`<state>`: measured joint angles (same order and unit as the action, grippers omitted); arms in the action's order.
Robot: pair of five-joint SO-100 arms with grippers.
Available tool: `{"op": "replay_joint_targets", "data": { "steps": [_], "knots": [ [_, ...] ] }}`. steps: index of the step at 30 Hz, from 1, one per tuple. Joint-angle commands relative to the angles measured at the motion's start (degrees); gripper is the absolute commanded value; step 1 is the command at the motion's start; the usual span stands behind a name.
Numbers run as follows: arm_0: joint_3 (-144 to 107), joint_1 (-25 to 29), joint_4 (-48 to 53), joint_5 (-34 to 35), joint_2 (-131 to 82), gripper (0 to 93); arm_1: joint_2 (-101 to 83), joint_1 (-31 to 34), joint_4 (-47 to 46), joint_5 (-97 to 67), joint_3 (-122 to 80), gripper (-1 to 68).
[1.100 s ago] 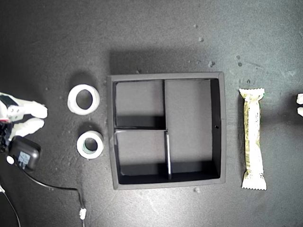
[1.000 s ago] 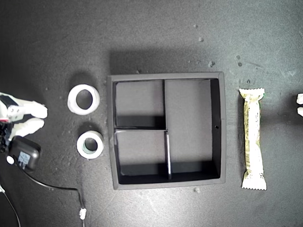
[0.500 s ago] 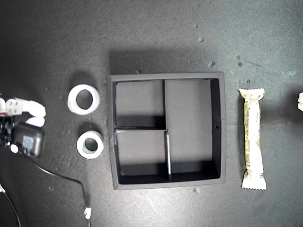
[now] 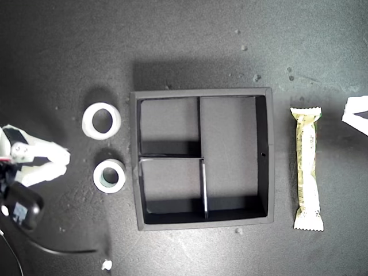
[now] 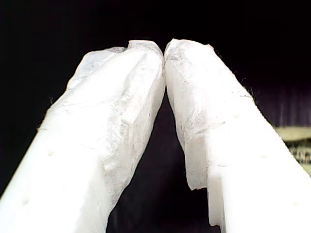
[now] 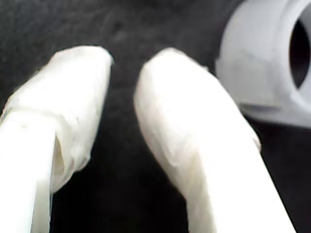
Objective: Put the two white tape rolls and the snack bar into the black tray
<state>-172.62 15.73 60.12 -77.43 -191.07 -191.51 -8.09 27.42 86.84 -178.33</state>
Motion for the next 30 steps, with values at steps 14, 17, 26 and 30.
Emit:
{"op": "replay_joint_targets", "data": {
  "steps": [14,17,26,30],
  "knots": [
    [7.8,-9.8,-13.7,12.5,-1.7,13.8,0.4,-1.6,-14.4,-0.8,2.5,22.0],
    [12.2,-11.4,-12.8,11.2,5.0,13.7,0.4,-2.3,-7.6,-0.5,7.6,22.9],
    [43.3,-11.0,-1.8,12.7,43.4,15.3,27.5,5.0,3.3,-14.7,36.7,27.8],
    [52.0,-10.5,3.1,14.2,57.8,17.9,53.1,11.2,22.1,-26.2,65.5,30.3]
  ]
}}
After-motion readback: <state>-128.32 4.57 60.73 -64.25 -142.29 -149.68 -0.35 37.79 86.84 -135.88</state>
